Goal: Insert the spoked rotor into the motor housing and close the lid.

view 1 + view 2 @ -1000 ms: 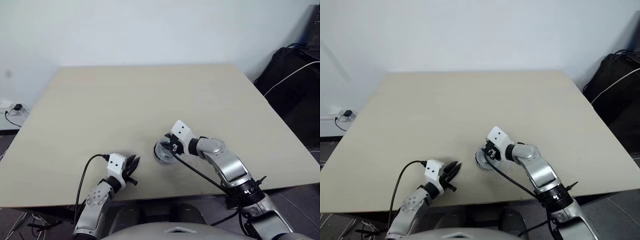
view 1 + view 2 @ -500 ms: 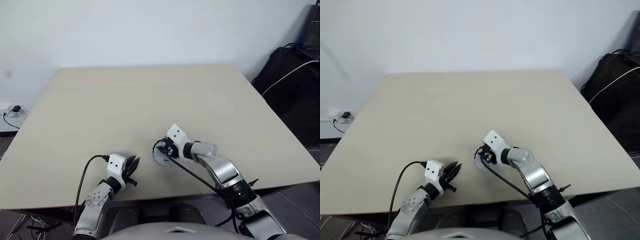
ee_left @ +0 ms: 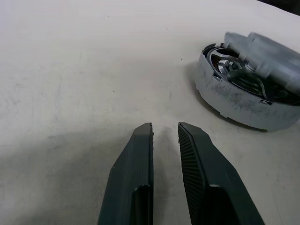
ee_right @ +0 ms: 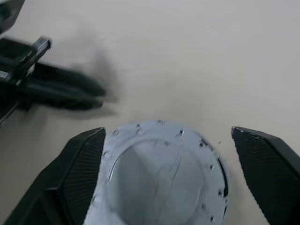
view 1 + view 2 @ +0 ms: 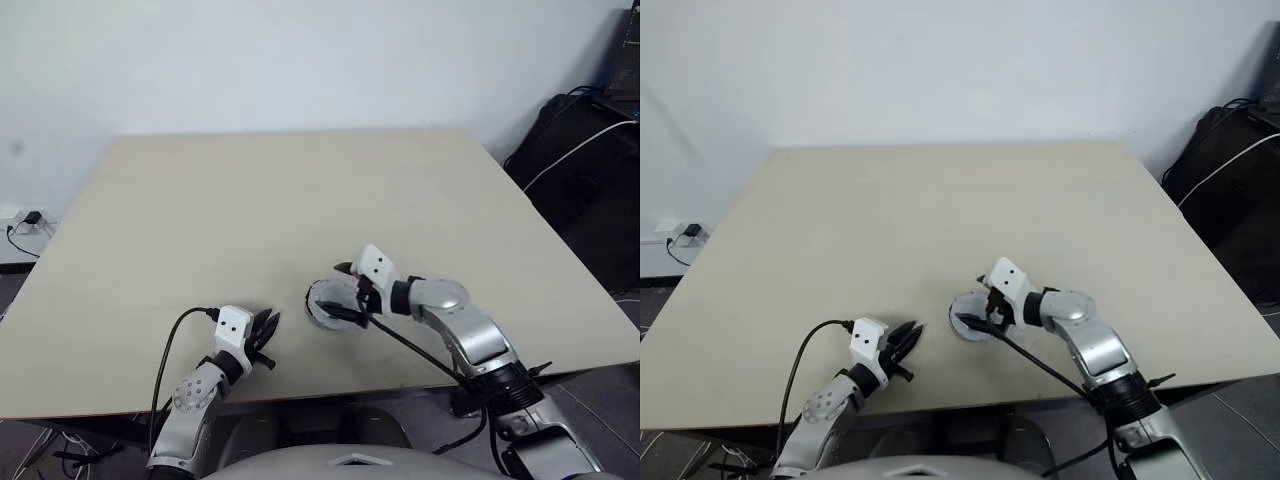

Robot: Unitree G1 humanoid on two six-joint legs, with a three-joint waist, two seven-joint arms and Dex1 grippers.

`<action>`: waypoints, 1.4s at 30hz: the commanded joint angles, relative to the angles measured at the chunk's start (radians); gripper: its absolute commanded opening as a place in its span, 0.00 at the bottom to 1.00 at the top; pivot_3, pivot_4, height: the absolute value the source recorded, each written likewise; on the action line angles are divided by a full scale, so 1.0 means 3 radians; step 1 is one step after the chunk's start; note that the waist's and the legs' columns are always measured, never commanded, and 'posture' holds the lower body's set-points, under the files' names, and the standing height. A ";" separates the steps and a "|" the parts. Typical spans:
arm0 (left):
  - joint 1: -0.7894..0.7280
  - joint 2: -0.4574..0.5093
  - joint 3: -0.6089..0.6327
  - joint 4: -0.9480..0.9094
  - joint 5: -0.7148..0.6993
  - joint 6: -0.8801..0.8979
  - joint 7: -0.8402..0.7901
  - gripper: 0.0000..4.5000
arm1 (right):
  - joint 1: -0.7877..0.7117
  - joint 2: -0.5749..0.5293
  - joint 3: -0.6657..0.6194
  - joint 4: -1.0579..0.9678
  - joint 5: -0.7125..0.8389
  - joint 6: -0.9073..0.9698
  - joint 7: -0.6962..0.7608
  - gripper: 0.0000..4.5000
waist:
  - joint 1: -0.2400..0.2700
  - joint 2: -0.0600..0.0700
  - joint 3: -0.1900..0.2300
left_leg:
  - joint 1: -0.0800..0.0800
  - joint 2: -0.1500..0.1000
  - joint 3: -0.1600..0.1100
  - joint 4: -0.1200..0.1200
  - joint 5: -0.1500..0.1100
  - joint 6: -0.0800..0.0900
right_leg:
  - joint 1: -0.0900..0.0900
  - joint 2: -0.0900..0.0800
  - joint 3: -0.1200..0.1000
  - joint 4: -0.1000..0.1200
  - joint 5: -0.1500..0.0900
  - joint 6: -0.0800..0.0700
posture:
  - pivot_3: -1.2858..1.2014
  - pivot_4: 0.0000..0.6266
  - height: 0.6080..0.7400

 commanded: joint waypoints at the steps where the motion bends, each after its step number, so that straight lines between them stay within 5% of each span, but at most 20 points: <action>1: -0.0028 0.0013 0.0012 -0.0137 0.0020 -0.0024 0.0023 0.20 | -0.0057 -0.0036 -0.0001 0.0029 0.0078 -0.0090 0.0188 0.99 | 0.0001 0.0000 0.0000 | 0.0000 0.0000 0.0000 0.0000 0.0000 0.0000 | 0.0000 0.0000 0.0000 0.0000 0.0000 0.0000 | 0.52 0.00 1.00; 25: 0.0144 0.0061 0.0004 -0.0726 0.0003 0.0327 0.0216 0.20 | -0.0273 0.0000 0.0095 0.0656 -0.0119 -0.0269 0.0357 0.99 | 0.0002 0.0000 0.0000 | 0.0000 0.0000 0.0000 0.0003 0.0000 0.0000 | 0.0001 -0.0001 0.0000 0.0000 0.0008 -0.0012 | 0.52 0.00 1.00; 30: 0.0147 0.0048 -0.0031 -0.0862 0.0009 0.0439 0.0265 0.20 | -0.0242 0.0033 0.0050 0.0638 -0.0118 -0.0316 0.0306 0.72 | 0.0004 0.0000 0.0000 | 0.0000 0.0000 0.0000 0.0003 0.0000 -0.0001 | 0.0001 -0.0001 0.0000 0.0001 0.0007 -0.0009 | 0.52 0.00 1.00; 42: 0.0144 0.0071 -0.0024 -0.0876 -0.0016 0.0452 0.0226 0.20 | -0.0194 0.0193 -0.0193 0.0479 0.0072 -0.0130 0.0050 0.72 | 0.0004 0.0000 0.0000 | -0.0001 0.0000 0.0000 0.0003 0.0001 -0.0002 | 0.0000 -0.0001 0.0001 0.0002 0.0007 -0.0011 | 0.52 0.00 1.00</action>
